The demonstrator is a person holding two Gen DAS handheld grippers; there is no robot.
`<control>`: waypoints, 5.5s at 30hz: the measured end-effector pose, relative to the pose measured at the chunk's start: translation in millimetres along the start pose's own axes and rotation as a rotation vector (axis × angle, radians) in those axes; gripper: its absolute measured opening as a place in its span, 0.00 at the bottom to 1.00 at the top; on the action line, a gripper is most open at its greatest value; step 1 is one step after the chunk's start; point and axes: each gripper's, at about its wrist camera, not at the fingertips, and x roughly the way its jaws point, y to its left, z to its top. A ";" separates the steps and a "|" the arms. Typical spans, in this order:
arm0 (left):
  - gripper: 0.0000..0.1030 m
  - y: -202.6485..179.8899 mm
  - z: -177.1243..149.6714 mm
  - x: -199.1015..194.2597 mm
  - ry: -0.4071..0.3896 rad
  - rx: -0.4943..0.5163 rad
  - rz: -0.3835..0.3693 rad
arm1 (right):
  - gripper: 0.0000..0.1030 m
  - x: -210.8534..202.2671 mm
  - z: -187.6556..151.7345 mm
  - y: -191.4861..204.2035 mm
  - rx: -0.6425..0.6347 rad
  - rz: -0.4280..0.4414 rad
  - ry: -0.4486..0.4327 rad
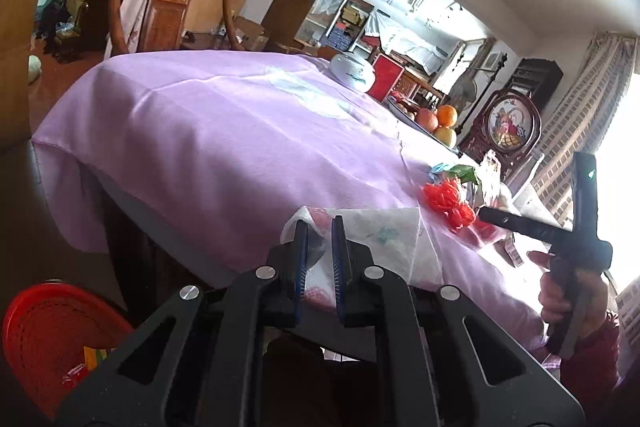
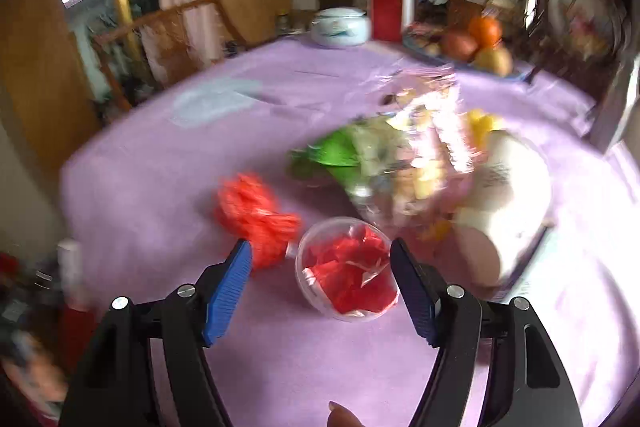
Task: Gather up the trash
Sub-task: 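Grasp the clear cup of red pieces with the right tool while the left tool holds the tissue, then lower the tissue and the cup into the red basket and open both tools, then move both tools back over the remaining table items, then grasp the red mesh net with the left tool while the right tool grasps the white medicine box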
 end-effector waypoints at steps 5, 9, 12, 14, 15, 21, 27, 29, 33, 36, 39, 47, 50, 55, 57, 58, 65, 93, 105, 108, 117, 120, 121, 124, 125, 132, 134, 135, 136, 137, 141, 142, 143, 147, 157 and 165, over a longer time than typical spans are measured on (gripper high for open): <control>0.12 -8.3 7.5 -0.8 -0.010 0.008 -0.027 | 0.36 16.3 -1.8 -5.0 0.009 -0.001 0.063; 0.10 -14.0 13.2 -3.3 -0.009 0.009 -0.035 | 0.35 4.0 -8.5 -10.6 0.051 0.065 0.003; 0.10 -17.3 17.4 -8.7 -0.009 0.018 -0.043 | 0.35 -15.5 -16.1 -9.2 0.051 0.124 -0.051; 0.10 -21.9 21.8 -17.2 -0.025 0.036 -0.043 | 0.35 -31.1 -21.0 -5.7 0.030 0.141 -0.092; 0.10 -23.0 22.8 -21.1 -0.029 0.040 -0.043 | 0.35 -36.6 -21.6 -4.8 0.022 0.142 -0.106; 0.10 -25.7 29.6 -52.7 -0.077 0.057 -0.001 | 0.35 -67.1 -23.7 -2.2 0.041 0.200 -0.170; 0.10 -13.5 29.6 -98.8 -0.144 0.056 0.107 | 0.35 -86.4 -27.4 14.8 0.030 0.288 -0.200; 0.10 -2.5 23.5 -114.2 -0.148 0.050 0.171 | 0.35 -89.5 -28.7 25.0 0.012 0.320 -0.200; 0.10 32.1 3.7 -129.0 -0.119 -0.001 0.290 | 0.35 -93.2 -32.4 57.4 -0.042 0.388 -0.187; 0.10 71.0 -15.2 -128.4 -0.081 -0.084 0.368 | 0.35 -93.5 -35.2 86.0 -0.092 0.424 -0.164; 0.10 108.9 -29.8 -118.7 -0.035 -0.181 0.399 | 0.35 -92.2 -36.3 109.5 -0.128 0.441 -0.142; 0.25 119.4 -38.5 -109.8 -0.032 -0.174 0.415 | 0.35 -76.0 -38.9 152.2 -0.175 0.472 -0.074; 0.43 120.0 -42.8 -107.9 -0.032 -0.170 0.442 | 0.35 -66.6 -40.0 168.5 -0.198 0.485 -0.054; 0.64 119.9 -41.8 -112.1 -0.045 -0.164 0.482 | 0.35 -57.4 -42.4 192.4 -0.232 0.528 -0.021; 0.72 121.0 -40.8 -115.5 -0.058 -0.170 0.486 | 0.35 -54.5 -44.3 200.5 -0.242 0.547 -0.010; 0.74 122.0 -40.3 -116.5 -0.062 -0.173 0.488 | 0.35 -53.0 -46.0 206.2 -0.247 0.558 -0.001; 0.86 136.8 -36.4 -126.1 -0.076 -0.203 0.557 | 0.35 -44.3 -54.1 238.7 -0.296 0.612 0.049; 0.91 191.8 -38.4 -157.3 -0.153 -0.290 0.754 | 0.51 7.2 -84.3 337.7 -0.422 0.627 0.166; 0.91 106.3 -27.4 -140.6 -0.140 -0.125 0.604 | 0.58 -68.7 -53.4 229.4 -0.252 0.516 -0.070; 0.93 74.4 -22.9 -134.8 -0.138 -0.063 0.572 | 0.60 -86.1 -48.1 189.7 -0.197 0.487 -0.131; 0.93 -13.4 -14.3 -92.5 -0.058 0.077 0.393 | 0.72 -127.1 -51.7 55.4 -0.011 0.319 -0.280; 0.93 -47.5 -5.3 -60.4 -0.012 0.137 0.313 | 0.73 -131.0 -57.8 4.1 0.055 0.225 -0.305; 0.93 -58.4 -1.9 -49.2 0.000 0.156 0.288 | 0.74 -131.4 -59.7 -12.8 0.077 0.191 -0.311; 0.93 -91.6 8.6 -10.7 0.040 0.211 0.225 | 0.76 -126.4 -66.0 -48.3 0.133 0.133 -0.309; 0.93 -101.7 11.6 1.6 0.056 0.226 0.204 | 0.77 -124.5 -68.2 -62.8 0.157 0.118 -0.306; 0.93 -170.6 30.9 114.0 0.208 0.290 0.100 | 0.77 -108.1 -74.7 -116.7 0.246 0.066 -0.292; 0.93 -180.1 30.8 142.6 0.251 0.281 0.093 | 0.78 -103.4 -74.0 -127.2 0.257 0.053 -0.285; 0.93 -183.1 30.6 157.3 0.277 0.275 0.101 | 0.78 -101.1 -74.0 -132.1 0.263 0.047 -0.279; 0.93 -184.4 28.6 167.5 0.298 0.273 0.108 | 0.79 -98.8 -74.2 -137.1 0.269 0.041 -0.271; 0.93 -186.3 27.6 179.3 0.324 0.271 0.119 | 0.79 -100.1 -74.7 -139.6 0.277 0.032 -0.266; 0.93 -177.3 31.6 197.3 0.409 0.206 0.134 | 0.83 -86.6 -67.6 -147.5 0.280 0.025 -0.202; 0.93 -179.7 31.1 200.2 0.416 0.225 0.150 | 0.83 -77.0 -63.0 -149.2 0.275 0.023 -0.163; 0.91 -183.9 29.5 205.4 0.431 0.264 0.168 | 0.83 -69.8 -59.1 -148.3 0.271 0.022 -0.131; 0.41 -185.9 27.8 201.0 0.395 0.313 0.159 | 0.82 -27.5 -39.4 -142.0 0.240 0.033 0.025; 0.40 -164.7 41.6 128.8 0.216 0.324 0.135 | 0.25 -38.3 -29.6 -143.1 0.252 0.027 -0.011; 0.40 -139.0 45.5 79.6 0.162 0.256 0.134 | 0.24 -55.2 -35.9 -128.3 0.272 0.091 -0.068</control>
